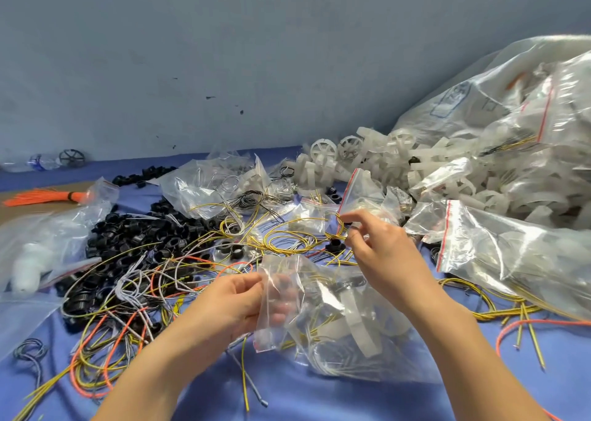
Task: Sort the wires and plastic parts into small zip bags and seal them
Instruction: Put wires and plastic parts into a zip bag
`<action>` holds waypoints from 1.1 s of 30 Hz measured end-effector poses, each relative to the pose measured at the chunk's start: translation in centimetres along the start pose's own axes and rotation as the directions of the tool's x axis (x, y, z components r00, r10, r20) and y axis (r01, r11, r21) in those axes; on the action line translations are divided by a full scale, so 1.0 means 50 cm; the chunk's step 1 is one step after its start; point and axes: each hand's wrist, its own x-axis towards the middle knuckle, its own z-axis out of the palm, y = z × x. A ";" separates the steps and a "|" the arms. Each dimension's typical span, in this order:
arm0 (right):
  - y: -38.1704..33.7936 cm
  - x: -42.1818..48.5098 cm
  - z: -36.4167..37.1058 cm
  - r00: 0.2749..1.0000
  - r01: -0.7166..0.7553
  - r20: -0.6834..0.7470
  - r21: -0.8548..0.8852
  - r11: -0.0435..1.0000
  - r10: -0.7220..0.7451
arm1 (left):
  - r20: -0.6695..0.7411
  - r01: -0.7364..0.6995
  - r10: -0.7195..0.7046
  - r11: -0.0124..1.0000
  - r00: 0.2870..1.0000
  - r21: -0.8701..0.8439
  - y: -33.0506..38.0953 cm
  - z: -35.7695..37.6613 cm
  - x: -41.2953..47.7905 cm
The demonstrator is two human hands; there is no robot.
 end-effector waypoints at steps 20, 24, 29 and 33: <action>0.062 0.158 -0.006 0.989 0.034 0.142 0.113 0.993 -0.050 | -0.045 0.059 0.325 -0.032 0.944 0.998 0.172 0.022 0.568; 0.083 0.164 -0.002 0.994 0.065 0.088 0.079 0.995 -0.071 | -0.160 0.183 0.179 -0.124 0.971 0.975 0.166 0.023 0.626; 0.092 0.161 -0.002 0.989 0.089 0.115 0.058 0.994 -0.095 | -0.090 0.234 0.370 -0.364 0.924 0.901 0.147 0.025 0.624; 0.090 0.152 -0.021 0.990 0.098 0.095 0.032 0.995 -0.101 | -0.074 0.118 0.485 -0.061 0.871 0.991 0.162 0.009 0.567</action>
